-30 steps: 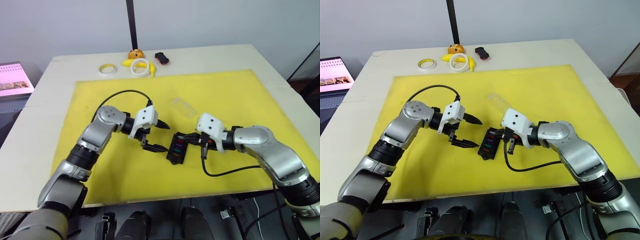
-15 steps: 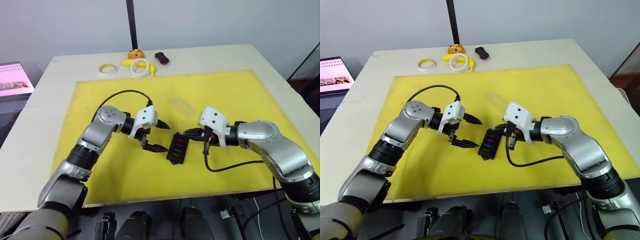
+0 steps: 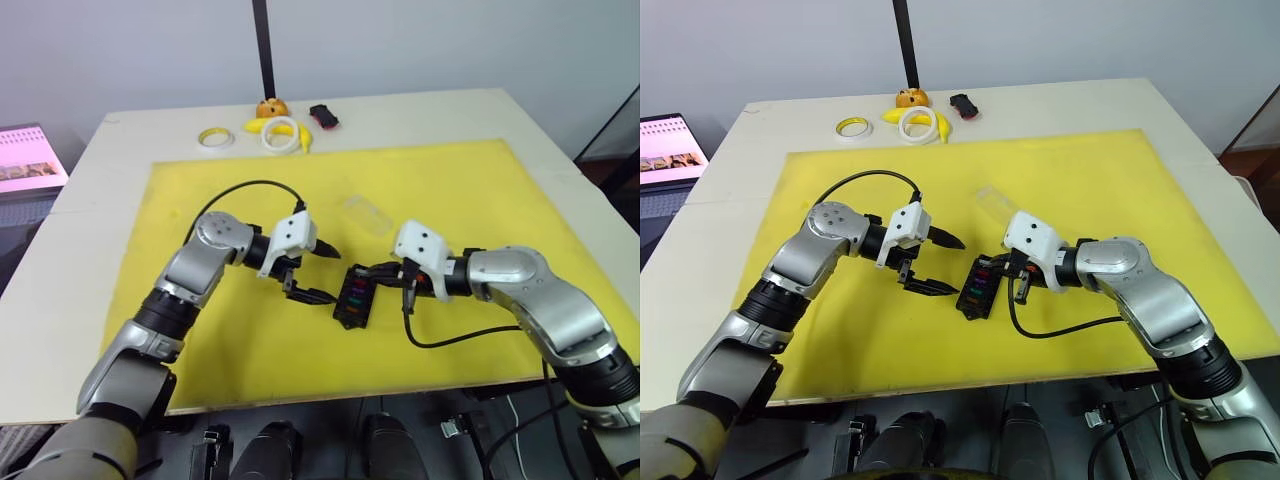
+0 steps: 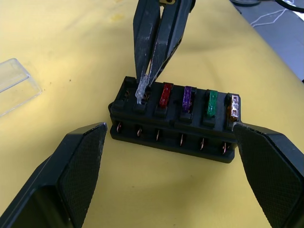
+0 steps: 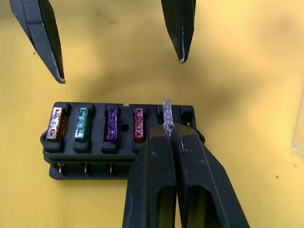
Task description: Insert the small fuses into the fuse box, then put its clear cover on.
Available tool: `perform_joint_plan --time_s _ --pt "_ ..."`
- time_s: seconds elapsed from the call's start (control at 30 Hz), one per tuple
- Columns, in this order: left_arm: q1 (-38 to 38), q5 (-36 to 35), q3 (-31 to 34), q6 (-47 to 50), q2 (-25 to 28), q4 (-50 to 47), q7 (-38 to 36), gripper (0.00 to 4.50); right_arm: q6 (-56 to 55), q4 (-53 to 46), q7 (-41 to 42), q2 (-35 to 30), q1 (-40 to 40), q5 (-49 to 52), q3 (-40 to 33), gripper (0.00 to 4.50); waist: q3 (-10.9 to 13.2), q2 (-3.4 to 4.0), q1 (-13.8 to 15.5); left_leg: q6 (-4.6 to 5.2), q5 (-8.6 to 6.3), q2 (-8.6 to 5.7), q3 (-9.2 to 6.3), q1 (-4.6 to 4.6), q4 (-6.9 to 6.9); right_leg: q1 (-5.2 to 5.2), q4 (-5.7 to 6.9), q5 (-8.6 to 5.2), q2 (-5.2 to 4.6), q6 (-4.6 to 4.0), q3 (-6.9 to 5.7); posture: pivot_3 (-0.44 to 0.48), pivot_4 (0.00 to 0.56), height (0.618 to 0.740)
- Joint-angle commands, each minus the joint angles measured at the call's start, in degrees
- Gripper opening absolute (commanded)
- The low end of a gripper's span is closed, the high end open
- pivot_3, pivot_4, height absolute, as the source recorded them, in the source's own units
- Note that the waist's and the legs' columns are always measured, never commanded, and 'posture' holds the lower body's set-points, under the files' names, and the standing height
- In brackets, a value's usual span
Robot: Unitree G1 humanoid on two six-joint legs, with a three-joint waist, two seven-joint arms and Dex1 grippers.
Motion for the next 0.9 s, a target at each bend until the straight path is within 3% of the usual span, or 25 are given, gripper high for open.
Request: perform_joint_plan --time_s 0.03,0.9 --pt "-0.96 0.24 0.41 -0.28 -0.10 -1.44 0.25 4.44 -0.99 -0.41 0.04 0.71 0.25 -0.69 0.07 0.00 0.00 0.00 -0.02 0.00 0.00 0.00 0.00 0.00 0.00 0.00 0.00 0.00 0.00 0.00 0.00 0.000 0.150 0.740" --pt "-0.96 0.90 0.33 -0.96 -1.15 -1.15 0.85 4.44 0.07 -2.60 1.07 -0.86 1.76 -0.85 -1.09 0.00 0.00 0.00 0.08 0.00 0.00 -0.01 0.00 0.00 0.01 0.02 0.00 0.00 -0.01 0.00 0.00 0.000 0.150 0.740"
